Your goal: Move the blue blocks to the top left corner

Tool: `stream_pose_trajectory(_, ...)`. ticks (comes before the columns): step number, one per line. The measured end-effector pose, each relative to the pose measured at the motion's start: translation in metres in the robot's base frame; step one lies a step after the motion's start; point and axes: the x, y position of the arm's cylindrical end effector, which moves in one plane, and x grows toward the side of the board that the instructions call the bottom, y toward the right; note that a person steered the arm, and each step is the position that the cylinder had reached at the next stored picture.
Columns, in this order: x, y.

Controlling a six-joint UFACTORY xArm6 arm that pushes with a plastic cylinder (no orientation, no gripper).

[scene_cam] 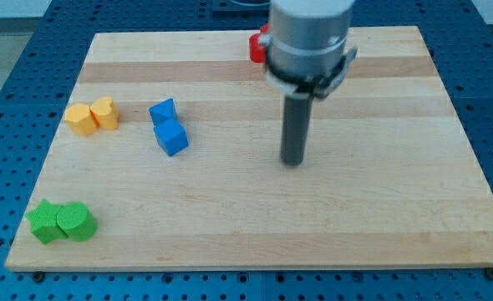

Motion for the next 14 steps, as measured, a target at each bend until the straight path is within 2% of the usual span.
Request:
stream_pose_trajectory(1, 0.021, -0.066)
stream_pose_trajectory(3, -0.004, -0.146)
stream_pose_trajectory(14, -0.190, -0.187)
